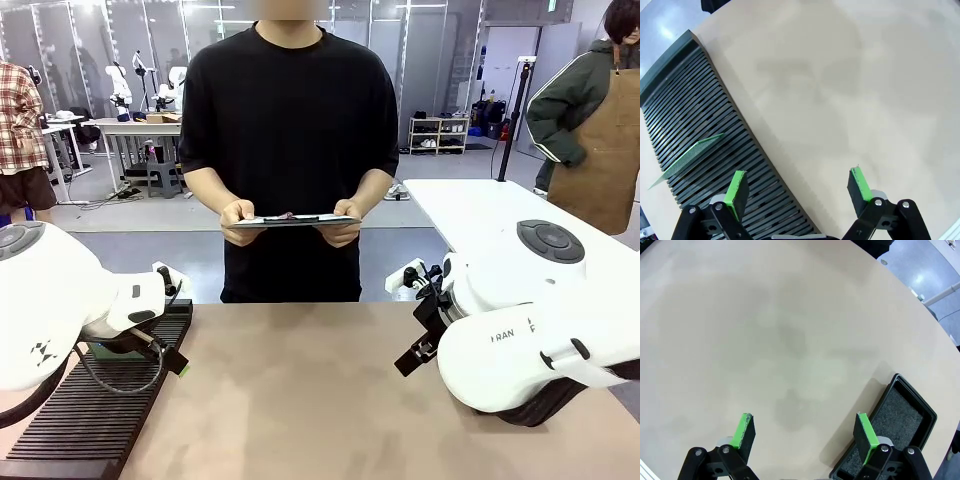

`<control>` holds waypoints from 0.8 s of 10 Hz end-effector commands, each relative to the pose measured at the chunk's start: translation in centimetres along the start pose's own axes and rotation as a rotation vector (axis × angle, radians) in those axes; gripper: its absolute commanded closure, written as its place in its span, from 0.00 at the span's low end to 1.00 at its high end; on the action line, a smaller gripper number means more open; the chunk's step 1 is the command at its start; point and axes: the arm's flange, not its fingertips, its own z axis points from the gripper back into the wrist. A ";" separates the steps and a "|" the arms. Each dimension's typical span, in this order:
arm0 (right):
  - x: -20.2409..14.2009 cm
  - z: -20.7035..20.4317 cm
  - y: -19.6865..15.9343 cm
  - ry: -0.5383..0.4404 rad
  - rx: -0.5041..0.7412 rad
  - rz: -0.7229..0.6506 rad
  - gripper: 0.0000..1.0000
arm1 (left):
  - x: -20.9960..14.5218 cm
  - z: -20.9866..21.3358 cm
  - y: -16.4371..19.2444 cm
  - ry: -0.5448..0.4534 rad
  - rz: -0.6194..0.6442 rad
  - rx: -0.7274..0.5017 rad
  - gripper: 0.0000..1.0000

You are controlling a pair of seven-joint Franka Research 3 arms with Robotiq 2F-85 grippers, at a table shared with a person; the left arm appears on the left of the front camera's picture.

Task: Inspect the PCB.
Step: Pick up the Blank PCB and present it to the human.

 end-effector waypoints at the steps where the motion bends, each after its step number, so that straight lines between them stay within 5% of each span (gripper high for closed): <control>1: 1.2 2.1 -1.1 0.012 0.031 -0.039 0.00 | 1.3 1.6 0.8 0.054 0.008 -0.038 0.00; 5: 3.7 11.1 -4.8 0.078 0.189 -0.077 0.00 | 4.9 10.6 3.8 0.180 0.105 -0.305 0.00; 8: 0.1 19.1 -8.1 0.063 0.411 -0.172 0.00 | 3.2 18.0 6.4 0.172 0.186 -0.551 0.00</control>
